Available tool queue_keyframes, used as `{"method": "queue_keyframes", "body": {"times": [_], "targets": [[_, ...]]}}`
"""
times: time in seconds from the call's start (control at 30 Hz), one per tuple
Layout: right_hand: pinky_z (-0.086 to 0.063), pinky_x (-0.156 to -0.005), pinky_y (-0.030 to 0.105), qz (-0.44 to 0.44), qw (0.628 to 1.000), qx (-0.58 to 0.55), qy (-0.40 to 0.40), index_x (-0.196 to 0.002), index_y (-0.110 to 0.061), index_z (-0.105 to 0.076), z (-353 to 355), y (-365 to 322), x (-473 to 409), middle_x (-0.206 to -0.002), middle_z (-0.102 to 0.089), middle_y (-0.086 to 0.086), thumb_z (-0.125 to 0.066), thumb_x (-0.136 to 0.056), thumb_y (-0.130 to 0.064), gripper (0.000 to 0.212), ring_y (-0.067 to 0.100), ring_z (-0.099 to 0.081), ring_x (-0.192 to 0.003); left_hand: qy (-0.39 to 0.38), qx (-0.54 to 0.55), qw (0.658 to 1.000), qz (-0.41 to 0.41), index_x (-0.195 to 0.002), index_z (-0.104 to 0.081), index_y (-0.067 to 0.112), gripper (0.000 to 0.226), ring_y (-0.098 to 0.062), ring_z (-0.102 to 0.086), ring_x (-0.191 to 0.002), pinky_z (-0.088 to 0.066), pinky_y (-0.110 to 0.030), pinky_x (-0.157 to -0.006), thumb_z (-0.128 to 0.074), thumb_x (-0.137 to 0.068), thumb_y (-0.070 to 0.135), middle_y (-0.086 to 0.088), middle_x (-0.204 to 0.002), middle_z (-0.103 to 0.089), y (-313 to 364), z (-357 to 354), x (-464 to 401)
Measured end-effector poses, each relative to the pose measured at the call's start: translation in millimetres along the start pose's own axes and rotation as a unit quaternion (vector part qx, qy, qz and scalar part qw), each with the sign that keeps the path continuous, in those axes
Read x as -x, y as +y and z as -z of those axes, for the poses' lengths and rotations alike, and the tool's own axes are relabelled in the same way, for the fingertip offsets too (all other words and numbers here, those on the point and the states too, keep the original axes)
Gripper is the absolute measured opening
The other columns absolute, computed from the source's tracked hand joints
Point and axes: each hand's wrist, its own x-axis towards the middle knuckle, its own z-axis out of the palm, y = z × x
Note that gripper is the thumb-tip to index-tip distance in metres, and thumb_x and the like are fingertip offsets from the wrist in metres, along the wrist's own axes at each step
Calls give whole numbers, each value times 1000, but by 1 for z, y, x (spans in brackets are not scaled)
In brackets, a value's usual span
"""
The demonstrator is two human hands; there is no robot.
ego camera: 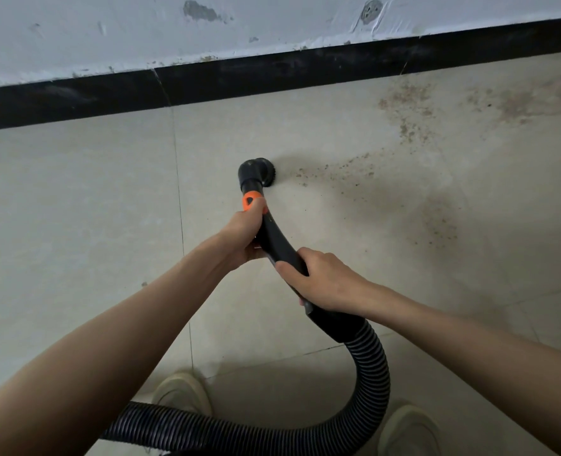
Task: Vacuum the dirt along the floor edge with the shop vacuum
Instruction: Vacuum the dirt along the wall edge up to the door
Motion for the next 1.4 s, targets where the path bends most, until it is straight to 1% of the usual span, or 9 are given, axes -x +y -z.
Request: {"method": "queue_keyframes", "body": {"times": [0.1,0.23,0.37,0.67,0.77,0.97,1.17,1.27,1.4], "targets": [[-55,-76,45,25,999,19,-18,-92,-12,-50,-3,-4,5,-77,-66,8,-41,-95,-54,43,26,-67,-73,45,8,999,-13,-87,-48,10,29,-19,-55,-73,-48,-31,-57,-39,-95,36,-6,-83,-52,-9,7,6],[-56,-71,42,54,995,51,-65,-96,-12,-50,-8,-13,8,-78,-69,9,-42,-95,-53,42,23,-66,-65,112,53,992,-28,-105,-49,5,33,-19,-54,-75,-48,-31,-57,-39,-94,35,-6,-83,-52,-32,27,15],[-55,-69,38,63,991,66,-96,-88,-15,-49,-13,-22,10,-80,-67,8,-45,-95,-51,37,19,-60,-58,143,84,986,-25,-104,-48,6,31,-19,-53,-75,-46,-31,-57,-39,-93,33,-5,-83,-50,-49,37,23],[-57,-71,41,11,998,40,-56,-80,-21,-44,-10,-1,24,-71,-68,5,-42,-94,-52,34,20,-66,-61,39,50,998,-6,-86,-48,10,26,-19,-54,-73,-49,-31,-58,-39,-95,32,-6,-81,-51,-36,10,30],[-57,-67,36,9,997,33,-70,-81,-20,-44,-12,-3,29,-73,-68,5,-41,-94,-53,35,18,-65,-56,62,53,997,-8,-87,-49,10,25,-19,-55,-74,-50,-31,-58,-40,-94,32,-7,-83,-53,-42,9,35],[-43,-46,18,16,991,8,-133,-81,-14,-46,-13,-12,30,-62,-65,4,-43,-96,-47,36,11,-57,-40,111,87,990,0,-105,-47,7,29,-21,-57,-78,-52,-33,-61,-42,-92,33,-7,-84,-53,-61,28,42],[-48,-52,27,-50,982,-93,-159,-85,-7,-47,-8,-1,35,-65,-65,16,-45,-95,-37,32,26,-61,-48,46,59,997,3,-96,-48,8,25,-21,-58,-76,-51,-31,-56,-44,-93,33,-7,-86,-53,-55,13,47],[-50,-53,30,-82,976,-133,-151,-87,-5,-47,-9,11,46,-62,-61,15,-41,-96,-41,37,25,-62,-48,1,34,999,9,-90,-48,10,24,-21,-58,-74,-51,-30,-55,-45,-93,33,-7,-85,-53,-57,-4,49],[-52,-56,33,-100,970,-166,-146,-86,-4,-46,-10,25,64,-62,-60,16,-38,-99,-38,37,25,-62,-48,-67,-10,998,18,-105,-49,4,33,-21,-57,-71,-50,-29,-52,-43,-95,35,-8,-85,-52,-64,-24,53]]}}
